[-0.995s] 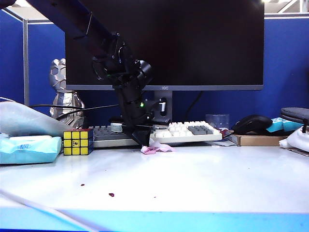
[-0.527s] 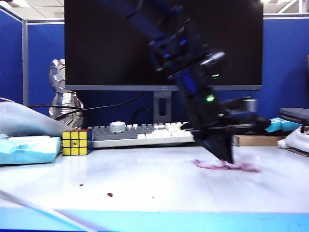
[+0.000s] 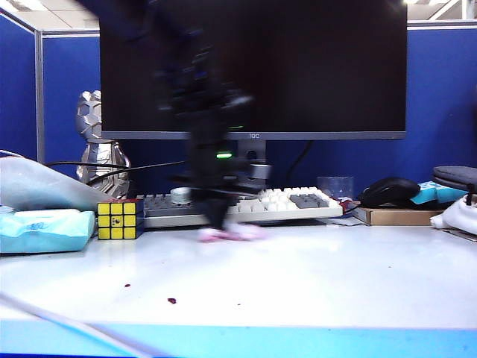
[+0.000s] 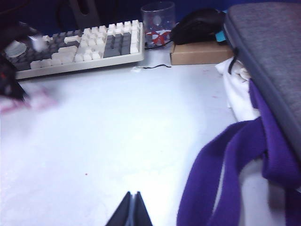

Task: Use the wet wipes on the table to wipe the cherry juice off the table, then put the wipes back on the table.

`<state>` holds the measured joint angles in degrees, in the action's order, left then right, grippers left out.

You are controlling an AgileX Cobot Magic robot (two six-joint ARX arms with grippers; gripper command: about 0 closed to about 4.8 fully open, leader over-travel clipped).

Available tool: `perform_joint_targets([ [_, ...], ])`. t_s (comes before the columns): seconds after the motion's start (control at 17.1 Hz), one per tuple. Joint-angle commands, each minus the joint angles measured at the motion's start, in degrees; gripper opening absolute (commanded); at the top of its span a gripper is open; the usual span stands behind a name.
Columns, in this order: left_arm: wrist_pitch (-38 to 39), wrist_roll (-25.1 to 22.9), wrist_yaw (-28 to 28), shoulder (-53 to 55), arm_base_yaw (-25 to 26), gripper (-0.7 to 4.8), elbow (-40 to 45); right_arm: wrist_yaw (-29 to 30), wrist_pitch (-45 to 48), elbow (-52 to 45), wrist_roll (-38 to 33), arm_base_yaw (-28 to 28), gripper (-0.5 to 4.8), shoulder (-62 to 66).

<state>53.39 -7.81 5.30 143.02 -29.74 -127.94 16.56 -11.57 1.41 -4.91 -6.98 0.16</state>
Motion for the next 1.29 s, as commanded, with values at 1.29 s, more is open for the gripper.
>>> perform_joint_targets([
  [1.29,14.1,1.0,-9.0,-5.6,9.7,-0.06,1.7,0.1,0.1,0.0,0.0,0.0,-0.01,0.0],
])
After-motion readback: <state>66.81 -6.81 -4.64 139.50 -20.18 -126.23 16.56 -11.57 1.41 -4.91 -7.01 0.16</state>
